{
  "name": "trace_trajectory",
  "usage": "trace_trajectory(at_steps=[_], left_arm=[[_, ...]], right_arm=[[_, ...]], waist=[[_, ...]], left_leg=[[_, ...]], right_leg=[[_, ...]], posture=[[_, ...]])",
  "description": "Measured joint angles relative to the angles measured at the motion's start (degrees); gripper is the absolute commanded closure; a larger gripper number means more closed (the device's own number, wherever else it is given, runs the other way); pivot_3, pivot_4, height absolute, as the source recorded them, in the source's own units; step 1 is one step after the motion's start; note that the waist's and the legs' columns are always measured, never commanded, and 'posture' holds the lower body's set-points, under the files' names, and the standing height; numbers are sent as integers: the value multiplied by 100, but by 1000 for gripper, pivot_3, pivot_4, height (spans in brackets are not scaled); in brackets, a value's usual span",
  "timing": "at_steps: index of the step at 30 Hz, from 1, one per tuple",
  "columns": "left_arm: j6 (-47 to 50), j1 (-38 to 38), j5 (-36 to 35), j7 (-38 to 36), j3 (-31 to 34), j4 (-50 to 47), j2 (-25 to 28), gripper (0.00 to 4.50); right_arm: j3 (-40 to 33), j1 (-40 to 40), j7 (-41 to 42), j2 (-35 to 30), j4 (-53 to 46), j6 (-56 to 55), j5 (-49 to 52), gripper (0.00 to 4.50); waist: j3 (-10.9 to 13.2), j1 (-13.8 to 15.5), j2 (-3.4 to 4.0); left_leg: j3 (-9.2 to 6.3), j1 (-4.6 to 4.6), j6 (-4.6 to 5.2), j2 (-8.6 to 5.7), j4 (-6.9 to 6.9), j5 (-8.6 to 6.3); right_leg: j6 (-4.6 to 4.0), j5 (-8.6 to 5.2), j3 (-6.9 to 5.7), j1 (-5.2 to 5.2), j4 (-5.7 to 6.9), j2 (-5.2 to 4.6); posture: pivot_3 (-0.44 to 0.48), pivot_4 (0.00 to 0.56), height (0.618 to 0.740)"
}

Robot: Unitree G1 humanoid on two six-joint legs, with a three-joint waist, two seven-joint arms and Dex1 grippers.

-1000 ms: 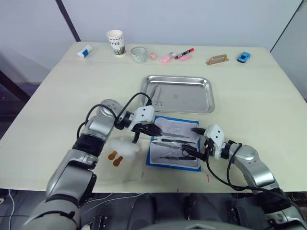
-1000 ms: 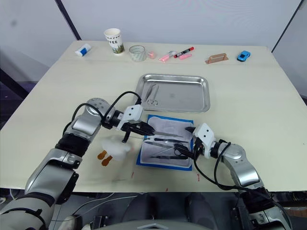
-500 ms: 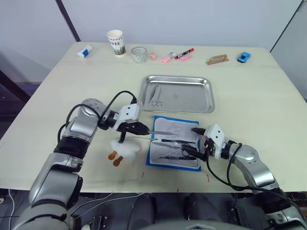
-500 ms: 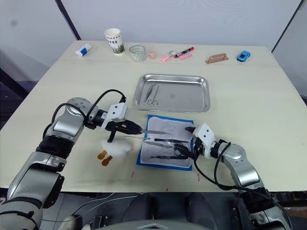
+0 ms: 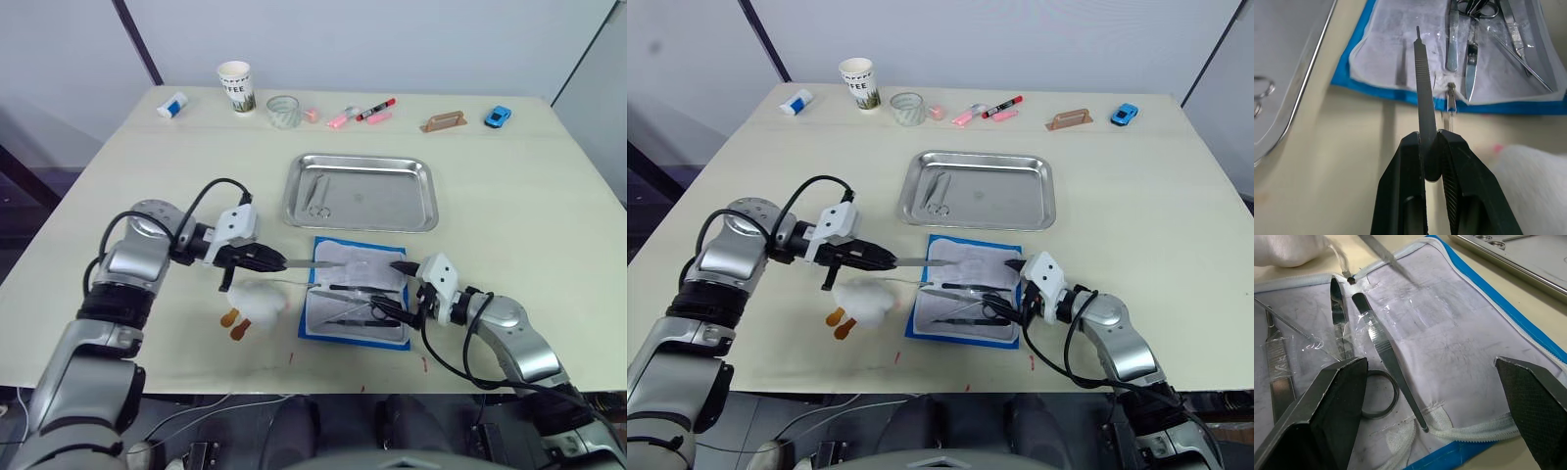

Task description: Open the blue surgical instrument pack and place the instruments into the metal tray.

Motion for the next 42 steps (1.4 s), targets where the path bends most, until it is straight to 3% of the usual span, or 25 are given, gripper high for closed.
trace_trajectory(at_steps=[6,15,16,20,24,30,34,42], left_arm=[[627,-81,-324,211,297,-192,-63,4468],[2739,-553,-466,2473,503,-1010,-1109,4468],[2752,-553,-465,2492,503,-1015,-1116,4468],[3456,-614,-311,3831,581,-1169,-1803,4468],[3969,-735,-241,4727,714,-1200,-2289,4468],[4288,-850,-134,5779,836,-1197,-2848,4468],[4330,-1232,116,6862,1029,-606,-3426,4468],[4122,-1669,323,7762,1168,536,-3932,4468]], right_arm=[[-7,3,15,-21,0,-1,0,0],[43,-54,57,-41,22,-4,0,0],[44,-55,56,-41,22,-4,0,0],[-5,-15,71,-72,32,-62,4,0],[-5,8,100,-70,34,-127,6,0],[-12,34,108,-75,48,-197,13,0],[-26,32,133,-79,90,-252,14,0],[-26,22,164,-84,108,-288,14,0]], waist=[[0,6,0],[-1,-21,-2],[-1,-14,-2],[-3,16,-6],[-2,17,-4],[-2,18,-4],[-2,27,-5],[-1,22,-4]], left_leg=[[-1,0,0,0,0,0],[-4,-1,0,-1,1,0],[-6,-1,0,-1,1,0],[-6,-1,0,-4,4,0],[-12,-8,-1,-4,4,0],[-12,-8,-1,-6,5,1],[-14,-8,-1,-9,6,1],[-14,-11,-2,-10,5,1]], right_leg=[[0,0,-2,0,0,-1],[2,1,-1,1,0,1],[2,1,-2,1,0,0],[3,2,-4,4,1,-6],[3,2,-9,3,-1,-5],[3,2,-9,3,-2,-7],[3,2,-10,4,-2,-7],[4,2,-13,3,-5,-8]], posture=[[0,150,718],[0,150,718],[0,150,718],[0,150,718],[0,150,718],[0,150,718],[0,150,718],[0,150,718]])
